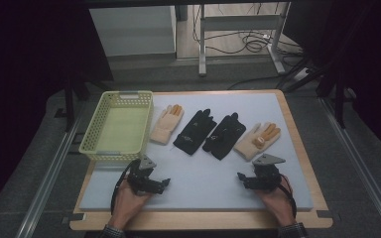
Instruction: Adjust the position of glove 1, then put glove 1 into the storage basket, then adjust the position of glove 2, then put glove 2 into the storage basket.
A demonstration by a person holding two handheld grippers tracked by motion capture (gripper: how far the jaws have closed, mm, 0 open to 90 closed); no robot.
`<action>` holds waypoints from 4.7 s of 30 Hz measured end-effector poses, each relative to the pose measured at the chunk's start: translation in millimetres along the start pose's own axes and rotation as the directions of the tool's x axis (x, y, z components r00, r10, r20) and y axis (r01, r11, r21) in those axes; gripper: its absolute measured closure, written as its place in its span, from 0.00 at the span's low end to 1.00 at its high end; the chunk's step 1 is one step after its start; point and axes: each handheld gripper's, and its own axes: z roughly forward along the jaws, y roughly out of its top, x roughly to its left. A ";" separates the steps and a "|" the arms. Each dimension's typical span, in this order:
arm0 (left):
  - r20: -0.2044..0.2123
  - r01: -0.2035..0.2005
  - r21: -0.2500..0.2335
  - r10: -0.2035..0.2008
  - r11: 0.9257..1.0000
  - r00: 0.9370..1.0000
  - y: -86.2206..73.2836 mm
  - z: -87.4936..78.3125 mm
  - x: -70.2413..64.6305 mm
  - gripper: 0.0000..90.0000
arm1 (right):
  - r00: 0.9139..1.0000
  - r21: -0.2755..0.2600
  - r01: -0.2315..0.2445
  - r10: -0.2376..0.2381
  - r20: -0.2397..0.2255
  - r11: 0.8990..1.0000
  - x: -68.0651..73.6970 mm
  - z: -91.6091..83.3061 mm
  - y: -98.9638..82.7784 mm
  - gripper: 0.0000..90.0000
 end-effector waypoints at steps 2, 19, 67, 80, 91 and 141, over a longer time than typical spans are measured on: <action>0.001 -0.002 0.000 0.002 1.000 1.000 0.0 0.1 0.3 0.04 | 1.000 0.002 -0.005 0.005 0.001 1.000 -0.6 0.4 0.0 0.23; 0.001 -0.002 -0.001 0.002 1.000 1.000 -0.3 0.1 0.4 0.04 | 1.000 0.014 -0.021 0.020 0.012 1.000 -1.4 1.3 0.9 0.19; 0.001 -0.001 -0.003 0.001 1.000 1.000 -0.5 -0.1 0.4 0.04 | 0.999 -0.012 -0.024 0.024 -0.025 1.000 -0.9 12.6 47.5 0.25; 0.001 -0.001 -0.003 0.001 1.000 1.000 -0.5 -0.1 0.4 0.04 | 1.000 -0.007 -0.005 0.005 0.000 1.000 -18.2 37.5 84.4 0.34; 0.002 -0.001 -0.004 0.001 1.000 1.000 -0.5 0.0 0.4 0.04 | 1.000 0.012 -0.006 0.006 0.023 1.000 -27.8 68.1 109.7 0.47; 0.002 0.004 -0.008 -0.004 1.000 1.000 -0.6 0.4 0.1 0.04 | 0.952 0.007 0.147 -0.140 -0.271 0.989 51.6 15.1 91.2 0.86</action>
